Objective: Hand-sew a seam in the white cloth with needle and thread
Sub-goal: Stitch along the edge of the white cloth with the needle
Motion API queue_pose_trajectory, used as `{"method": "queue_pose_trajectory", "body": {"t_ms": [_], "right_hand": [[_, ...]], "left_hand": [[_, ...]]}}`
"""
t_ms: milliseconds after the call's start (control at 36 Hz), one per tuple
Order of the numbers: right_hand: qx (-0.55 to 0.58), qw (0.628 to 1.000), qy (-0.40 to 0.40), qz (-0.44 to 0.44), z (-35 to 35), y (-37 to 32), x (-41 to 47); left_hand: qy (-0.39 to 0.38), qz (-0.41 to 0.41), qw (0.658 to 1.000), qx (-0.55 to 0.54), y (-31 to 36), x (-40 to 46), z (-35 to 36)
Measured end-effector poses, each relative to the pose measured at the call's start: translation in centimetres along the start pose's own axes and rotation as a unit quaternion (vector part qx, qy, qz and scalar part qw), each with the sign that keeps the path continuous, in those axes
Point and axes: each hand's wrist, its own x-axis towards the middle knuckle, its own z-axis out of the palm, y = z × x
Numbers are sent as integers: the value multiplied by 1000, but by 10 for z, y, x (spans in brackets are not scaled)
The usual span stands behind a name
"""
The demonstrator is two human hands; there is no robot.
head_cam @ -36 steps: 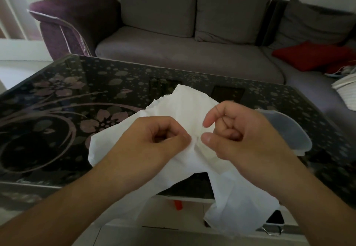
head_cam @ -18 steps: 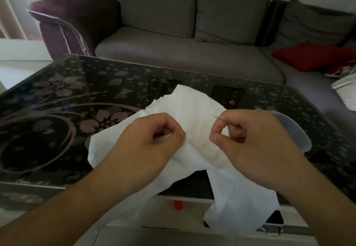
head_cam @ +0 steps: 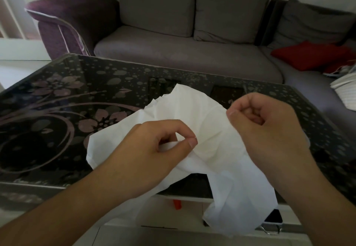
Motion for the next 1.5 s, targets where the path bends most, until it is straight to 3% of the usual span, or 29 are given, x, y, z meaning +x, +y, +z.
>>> {"method": "queue_pose_trajectory", "body": {"t_ms": [83, 139, 250, 333, 389, 833, 972, 1083, 1139, 1278, 1500], "right_hand": [[5, 998, 55, 28, -3, 5, 4], [7, 999, 45, 23, -3, 5, 4], [31, 995, -98, -1, -1, -5, -3], [47, 971, -232, -31, 4, -11, -9], [21, 964, -258, -55, 9, -9, -10], [-34, 986, -163, -25, 12, -1, -6], [-17, 996, -80, 35, 8, 2, -1], [-64, 997, -22, 34, 8, 6, 2], [-39, 997, -54, 31, 8, 2, 0], [7, 976, -218, 0, 14, -9, -9], [-31, 981, -192, -23, 16, -3, -9]], "left_hand": [[8, -6, 1000, 3, 0, 1, 0], [13, -3, 1000, 3, -2, 0, 0], [14, -4, 1000, -8, -3, 0, -2], [9, 1, 1000, -9, -2, 1, -2], [5, 5, 1000, -7, -3, 1, -2], [10, 3, 1000, -5, -3, 1, -2], [15, 0, 1000, -3, -4, 1, -3], [16, -1, 1000, -12, -3, 2, -3], [16, -1, 1000, -10, -4, 1, -4], [12, -3, 1000, 3, -6, 1, -3], [13, 3, 1000, 5, -5, 2, -1]]}}
